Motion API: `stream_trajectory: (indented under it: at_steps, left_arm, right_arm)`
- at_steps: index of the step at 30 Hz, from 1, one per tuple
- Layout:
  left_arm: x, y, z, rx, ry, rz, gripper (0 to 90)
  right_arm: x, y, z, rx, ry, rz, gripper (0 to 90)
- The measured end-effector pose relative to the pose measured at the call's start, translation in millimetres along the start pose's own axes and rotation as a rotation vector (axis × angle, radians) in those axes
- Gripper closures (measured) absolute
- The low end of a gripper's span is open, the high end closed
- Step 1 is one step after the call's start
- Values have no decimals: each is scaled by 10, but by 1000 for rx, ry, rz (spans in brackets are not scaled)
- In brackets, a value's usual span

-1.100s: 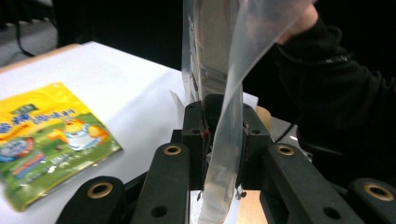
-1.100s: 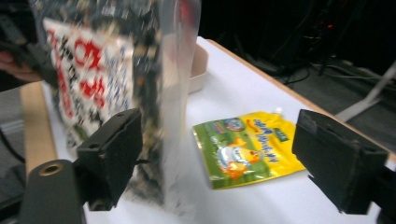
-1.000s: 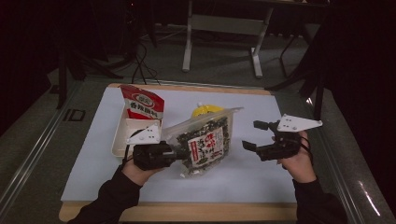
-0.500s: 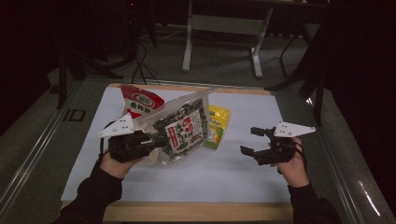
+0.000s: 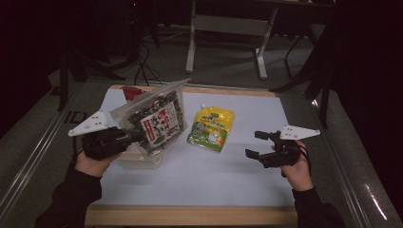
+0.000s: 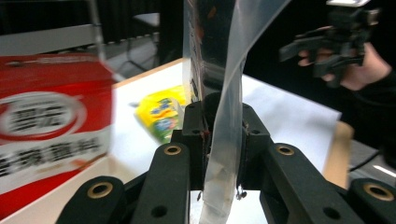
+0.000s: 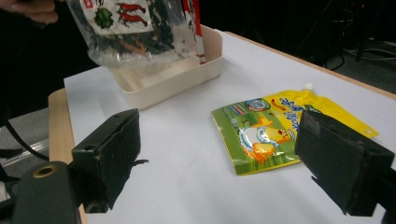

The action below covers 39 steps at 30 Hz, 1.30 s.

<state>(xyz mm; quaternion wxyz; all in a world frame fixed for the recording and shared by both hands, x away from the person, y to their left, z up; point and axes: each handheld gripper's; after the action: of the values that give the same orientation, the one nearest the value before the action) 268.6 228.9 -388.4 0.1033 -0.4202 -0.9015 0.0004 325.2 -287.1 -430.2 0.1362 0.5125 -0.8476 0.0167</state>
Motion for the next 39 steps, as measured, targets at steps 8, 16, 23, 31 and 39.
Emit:
stream_trajectory:
  at_steps: [8,16,23,31,39]
  left_arm:
    - [204,225,58,-4,41,-84,788]
    - [225,463,95,-20,76,-101,788]
    - [184,611,185,6,92,-84,788]
    - [68,724,242,22,125,-77,787]
    - [-8,774,251,13,139,-76,787]
  right_arm:
    - [-38,2,26,6,16,-3,143]
    - [-64,12,20,6,15,-9,143]
    - [-72,2,30,2,20,-13,144]
    - [-58,-5,30,-1,21,-12,144]
    - [-73,-7,41,-2,29,-17,144]
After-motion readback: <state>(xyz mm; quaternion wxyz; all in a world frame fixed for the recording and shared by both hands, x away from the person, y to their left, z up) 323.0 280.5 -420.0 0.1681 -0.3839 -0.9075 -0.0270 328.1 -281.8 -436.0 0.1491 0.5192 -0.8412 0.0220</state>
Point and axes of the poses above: each handheld gripper's, and its own axes: x roughly backward along the jaws, z roughly out of its underside, y roughly to its left, and after that the axes turned 8 degrees about -y, right-handed
